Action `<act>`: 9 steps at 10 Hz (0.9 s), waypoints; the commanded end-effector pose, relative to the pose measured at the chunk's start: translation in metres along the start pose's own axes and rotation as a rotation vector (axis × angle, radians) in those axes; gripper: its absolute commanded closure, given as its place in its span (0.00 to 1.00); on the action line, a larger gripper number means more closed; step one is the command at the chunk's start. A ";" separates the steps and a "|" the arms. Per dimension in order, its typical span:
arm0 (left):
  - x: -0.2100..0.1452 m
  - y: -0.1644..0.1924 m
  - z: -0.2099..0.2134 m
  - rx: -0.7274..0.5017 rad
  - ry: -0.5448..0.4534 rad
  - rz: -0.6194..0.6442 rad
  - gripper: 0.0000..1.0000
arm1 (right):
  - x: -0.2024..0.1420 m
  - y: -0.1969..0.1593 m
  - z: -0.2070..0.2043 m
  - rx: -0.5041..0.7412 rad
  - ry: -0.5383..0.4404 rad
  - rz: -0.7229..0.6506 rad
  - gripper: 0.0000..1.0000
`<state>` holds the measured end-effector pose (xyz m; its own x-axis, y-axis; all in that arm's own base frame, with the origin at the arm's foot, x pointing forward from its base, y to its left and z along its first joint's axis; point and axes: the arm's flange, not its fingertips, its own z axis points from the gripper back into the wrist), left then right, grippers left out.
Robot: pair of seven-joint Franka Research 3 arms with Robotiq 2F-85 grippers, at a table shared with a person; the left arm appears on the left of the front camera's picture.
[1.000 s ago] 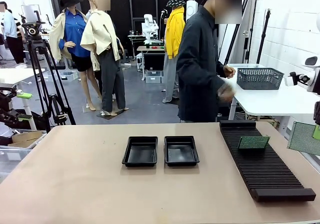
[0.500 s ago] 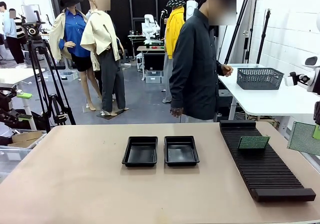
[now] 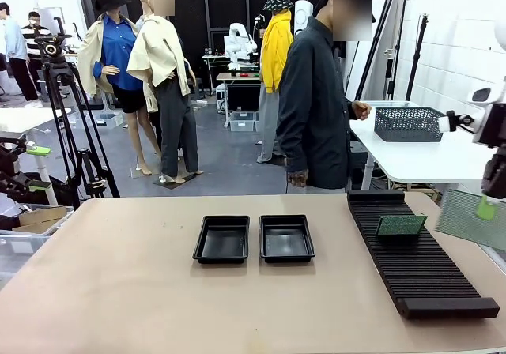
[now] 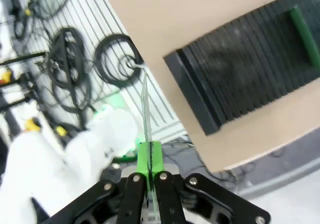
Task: Inspect and transfer BCBs to ESD trays.
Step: Pick up the Blank PCB from the PCB Rack and place it in the left ESD tray.
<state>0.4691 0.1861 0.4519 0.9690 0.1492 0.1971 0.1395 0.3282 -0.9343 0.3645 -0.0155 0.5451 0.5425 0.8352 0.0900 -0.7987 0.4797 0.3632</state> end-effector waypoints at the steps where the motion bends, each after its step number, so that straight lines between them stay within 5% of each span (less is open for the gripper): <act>1: 0.001 -0.003 0.001 0.008 -0.006 0.007 0.00 | 0.042 0.014 -0.006 0.080 -0.036 -0.225 1.00; 5: 0.001 -0.003 0.001 0.008 -0.006 0.007 0.00 | 0.119 0.030 -0.031 0.174 -0.142 -0.556 1.00; 9: 0.001 -0.003 0.001 0.008 -0.006 0.007 0.00 | 0.189 0.036 -0.041 0.278 -0.244 -0.691 1.00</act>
<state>0.4691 0.1860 0.4520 0.9689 0.1490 0.1974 0.1398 0.3282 -0.9342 0.4181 0.1549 0.5329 0.9470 0.3159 -0.0584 -0.2207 0.7719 0.5962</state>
